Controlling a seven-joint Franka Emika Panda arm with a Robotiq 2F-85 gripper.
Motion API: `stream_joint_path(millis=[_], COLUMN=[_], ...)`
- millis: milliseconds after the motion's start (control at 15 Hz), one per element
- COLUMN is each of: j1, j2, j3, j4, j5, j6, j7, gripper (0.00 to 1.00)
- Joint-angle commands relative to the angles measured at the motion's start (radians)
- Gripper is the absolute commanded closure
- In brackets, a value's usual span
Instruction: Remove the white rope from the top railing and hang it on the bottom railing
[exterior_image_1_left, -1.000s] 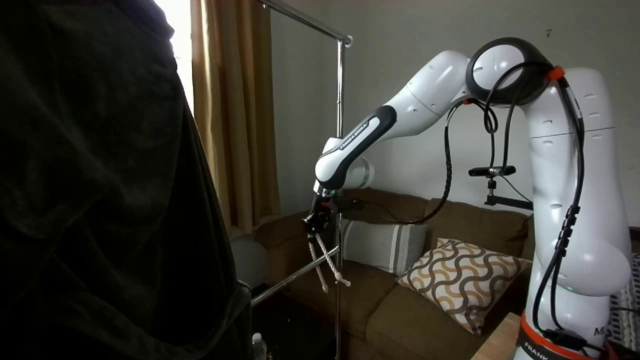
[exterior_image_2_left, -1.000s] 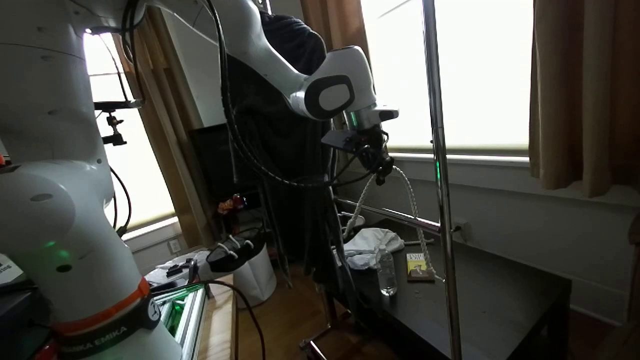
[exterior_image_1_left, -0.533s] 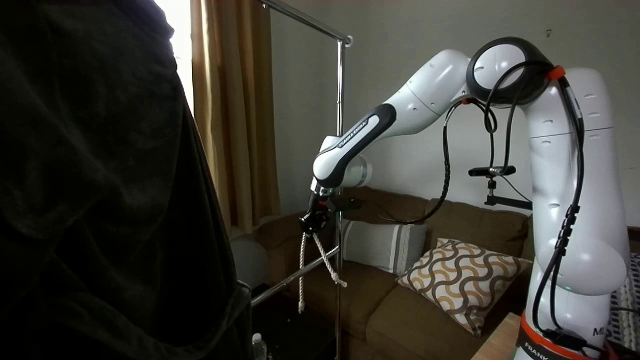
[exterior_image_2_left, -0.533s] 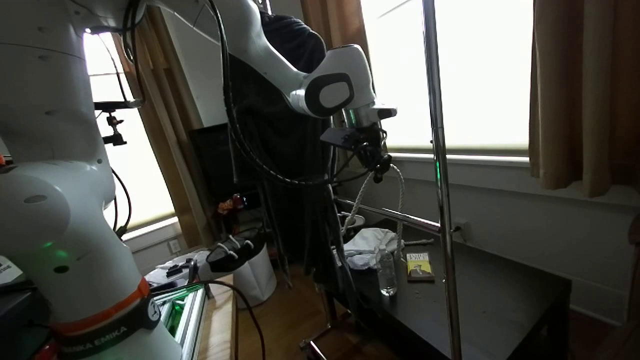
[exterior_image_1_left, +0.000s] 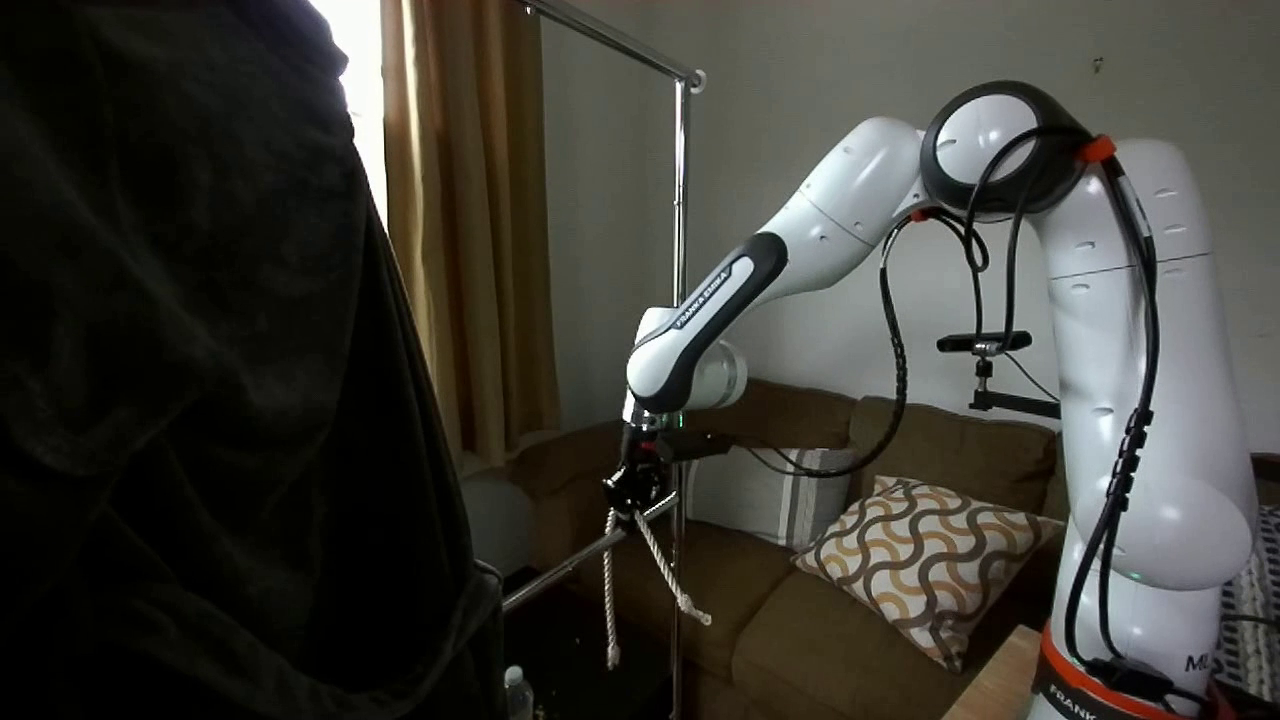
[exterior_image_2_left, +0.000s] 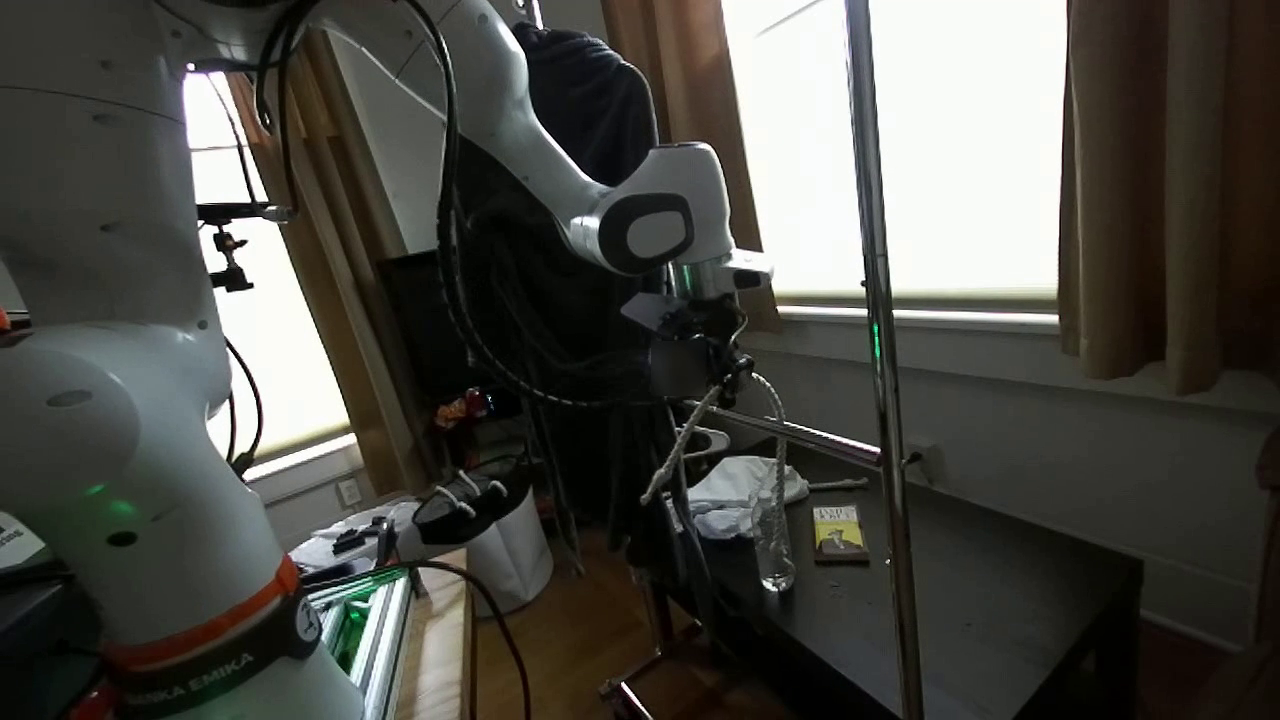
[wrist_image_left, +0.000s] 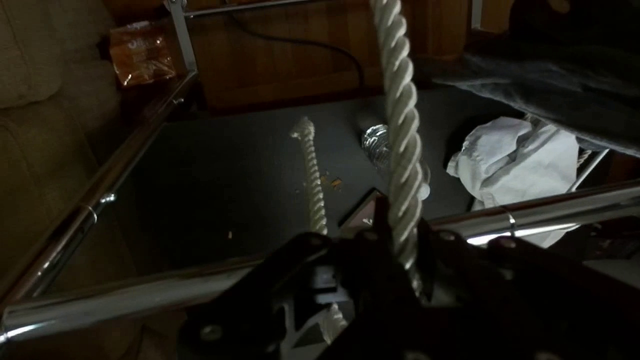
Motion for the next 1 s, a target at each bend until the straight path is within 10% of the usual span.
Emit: stream_joint_path(millis=[0,400,467,933], j1=[-0.015,-0.036,-0.044,-0.02], j2=[0.027,0.088,0.089,-0.015], j3=[0.005,0.012,0.028,0.048], j4=[-0.037,-0.004,-0.001,-0.05], j5=[-0.005,0.001,0.025,0.031], j6=[0.072,0.088,0.076,-0.08], j7=[0.041,0.035,0.021,0.106], gripper=[0.98,0.98,0.68,0.23])
